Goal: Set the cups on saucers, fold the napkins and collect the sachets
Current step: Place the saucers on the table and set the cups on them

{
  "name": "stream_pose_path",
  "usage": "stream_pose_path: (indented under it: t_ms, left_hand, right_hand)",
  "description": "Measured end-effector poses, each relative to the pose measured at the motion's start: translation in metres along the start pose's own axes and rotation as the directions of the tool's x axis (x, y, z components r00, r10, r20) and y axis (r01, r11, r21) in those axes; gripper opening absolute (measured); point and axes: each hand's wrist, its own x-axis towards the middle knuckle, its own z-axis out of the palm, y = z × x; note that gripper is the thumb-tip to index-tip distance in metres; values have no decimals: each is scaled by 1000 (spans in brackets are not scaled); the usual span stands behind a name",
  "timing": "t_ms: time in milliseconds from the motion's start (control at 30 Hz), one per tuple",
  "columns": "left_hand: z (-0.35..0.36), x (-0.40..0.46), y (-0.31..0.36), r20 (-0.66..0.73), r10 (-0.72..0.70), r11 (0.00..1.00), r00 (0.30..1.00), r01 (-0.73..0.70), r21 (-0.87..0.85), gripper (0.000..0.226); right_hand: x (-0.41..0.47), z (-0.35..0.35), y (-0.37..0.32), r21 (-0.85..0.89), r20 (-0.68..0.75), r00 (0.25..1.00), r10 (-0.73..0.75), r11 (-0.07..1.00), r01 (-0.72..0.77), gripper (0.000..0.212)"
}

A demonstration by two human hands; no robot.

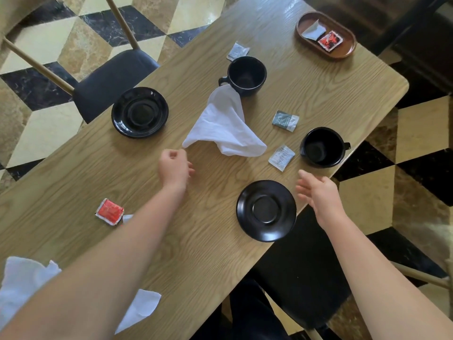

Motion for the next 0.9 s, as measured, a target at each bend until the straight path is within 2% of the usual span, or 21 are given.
stream_pose_path:
  t_ms: [67, 100, 167, 233, 400, 500, 567, 633, 733, 800, 900]
  left_hand:
    - [30, -29, 4, 122, 114, 992, 986, -119, 34, 13]
    - [45, -37, 15, 172, 133, 991, 976, -135, 0, 13]
    - [75, -36, 44, 258, 85, 988, 963, -49, -145, 14]
    - [102, -28, 76, 313, 12, 965, 950, 71, -254, 19]
    - [146, -17, 127, 325, -3, 949, 946, 105, -298, 15]
    - [154, -30, 121, 379, 10, 985, 925, 56, -164, 13]
    - [157, -45, 103, 516, 36, 997, 856, -64, 36, 27]
    - [161, -64, 91, 641, -2, 969, 767, -158, 192, 46]
    - [163, -81, 79, 719, -19, 956, 695, -198, 217, 54]
    - [156, -85, 75, 731, 11, 955, 682, -223, 194, 48]
    - [135, -94, 63, 684, 39, 958, 729, -222, 182, 36]
  right_hand:
    - [3, -6, -11, 209, 33, 995, 91, 973, -96, 50]
    - [6, -8, -16, 280, 50, 992, 114, 952, -123, 45]
    - [14, -11, -25, 388, 68, 988, 137, 909, -152, 34]
    - [23, -11, -31, 444, 78, 985, 157, 879, -175, 32]
    - [41, -4, -31, 420, 85, 974, 212, 879, -228, 24]
    - [45, -2, -27, 447, 61, 976, 209, 869, -214, 32]
    - [44, -3, -25, 452, 32, 983, 180, 875, -175, 33]
    - [40, -5, -23, 404, 16, 990, 143, 904, -137, 29]
    - [26, -9, -21, 263, 24, 998, 66, 962, -70, 29]
    - [13, -8, -20, 194, 58, 998, -6, 981, -5, 27]
    - [-10, -10, -18, 130, 100, 994, -48, 991, 34, 22]
